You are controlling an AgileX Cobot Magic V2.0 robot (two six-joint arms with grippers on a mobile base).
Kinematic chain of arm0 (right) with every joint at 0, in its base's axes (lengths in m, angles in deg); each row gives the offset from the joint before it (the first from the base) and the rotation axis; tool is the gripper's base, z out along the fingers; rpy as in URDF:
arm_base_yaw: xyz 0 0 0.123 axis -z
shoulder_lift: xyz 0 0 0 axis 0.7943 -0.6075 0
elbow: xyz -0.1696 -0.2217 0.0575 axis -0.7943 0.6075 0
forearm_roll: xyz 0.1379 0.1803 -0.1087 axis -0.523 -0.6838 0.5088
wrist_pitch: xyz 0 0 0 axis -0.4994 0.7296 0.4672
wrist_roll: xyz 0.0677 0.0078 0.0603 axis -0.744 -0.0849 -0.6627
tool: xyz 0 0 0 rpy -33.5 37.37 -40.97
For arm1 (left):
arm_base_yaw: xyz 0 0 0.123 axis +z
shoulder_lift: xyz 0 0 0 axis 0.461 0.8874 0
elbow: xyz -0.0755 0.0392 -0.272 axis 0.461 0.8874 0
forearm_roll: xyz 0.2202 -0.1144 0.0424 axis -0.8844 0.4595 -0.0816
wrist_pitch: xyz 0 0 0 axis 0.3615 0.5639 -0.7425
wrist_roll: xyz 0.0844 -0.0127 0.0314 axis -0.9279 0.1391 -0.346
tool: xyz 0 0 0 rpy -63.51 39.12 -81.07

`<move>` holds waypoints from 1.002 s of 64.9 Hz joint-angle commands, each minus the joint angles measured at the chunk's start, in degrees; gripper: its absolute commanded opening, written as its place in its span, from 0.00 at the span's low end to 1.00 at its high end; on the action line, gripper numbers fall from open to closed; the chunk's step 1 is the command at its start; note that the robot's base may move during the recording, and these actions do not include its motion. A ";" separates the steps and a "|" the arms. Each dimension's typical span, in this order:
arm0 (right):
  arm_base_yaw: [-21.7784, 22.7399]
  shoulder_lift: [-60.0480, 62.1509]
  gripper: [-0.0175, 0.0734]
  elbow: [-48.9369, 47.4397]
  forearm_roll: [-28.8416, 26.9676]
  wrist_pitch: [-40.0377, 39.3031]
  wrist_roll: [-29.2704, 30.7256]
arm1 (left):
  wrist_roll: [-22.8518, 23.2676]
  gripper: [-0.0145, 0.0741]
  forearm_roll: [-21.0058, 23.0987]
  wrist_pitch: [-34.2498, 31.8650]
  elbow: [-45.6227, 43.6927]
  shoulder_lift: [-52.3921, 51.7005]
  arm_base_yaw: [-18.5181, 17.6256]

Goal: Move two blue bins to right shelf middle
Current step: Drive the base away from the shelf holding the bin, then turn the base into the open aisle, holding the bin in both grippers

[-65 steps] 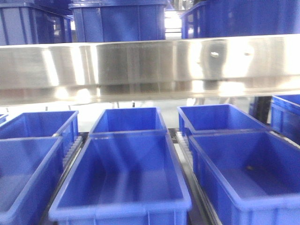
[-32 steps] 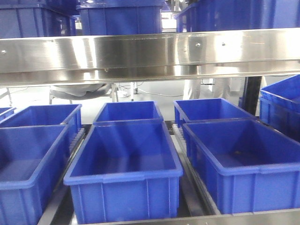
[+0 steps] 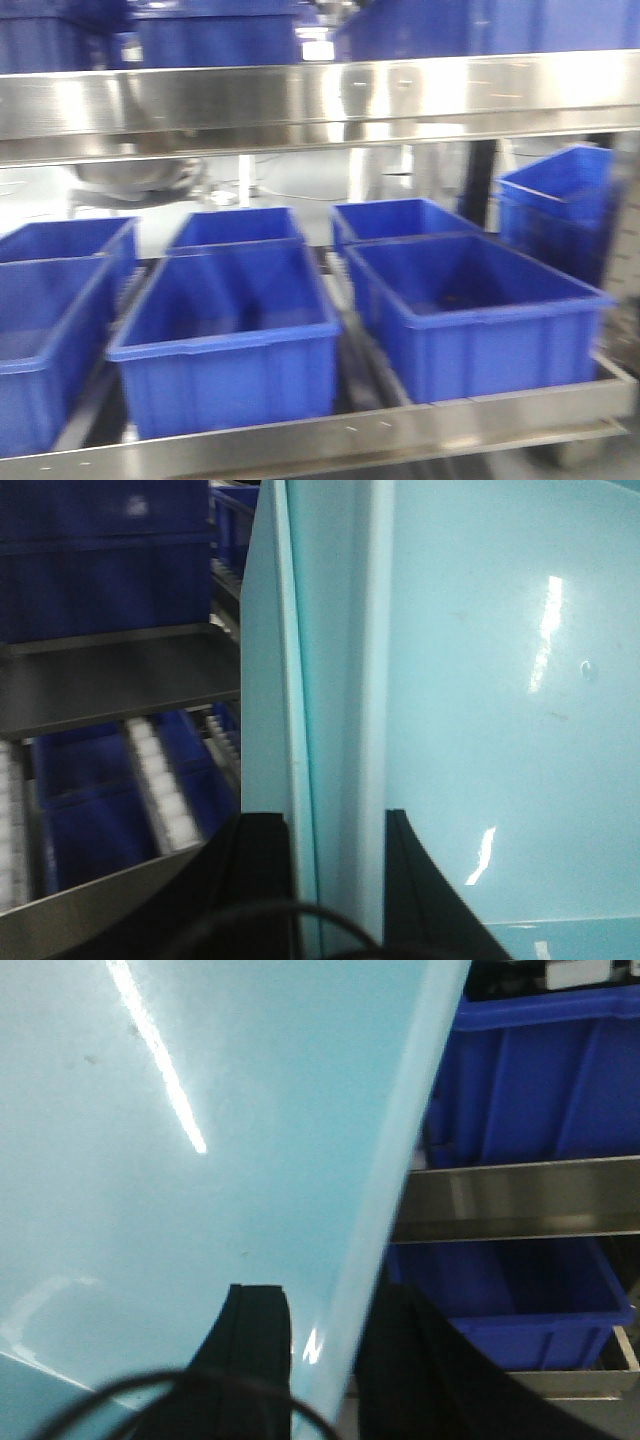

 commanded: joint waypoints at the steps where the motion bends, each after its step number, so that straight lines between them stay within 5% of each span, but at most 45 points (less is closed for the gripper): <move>1: -0.19 0.83 0.02 -0.79 -1.18 -4.17 1.97 | 0.38 0.04 4.35 -6.68 -1.03 -1.14 -0.39; 65: -0.19 0.83 0.02 -0.79 -1.18 -6.15 1.97 | 0.38 0.04 4.25 -6.69 -1.03 -1.14 -0.39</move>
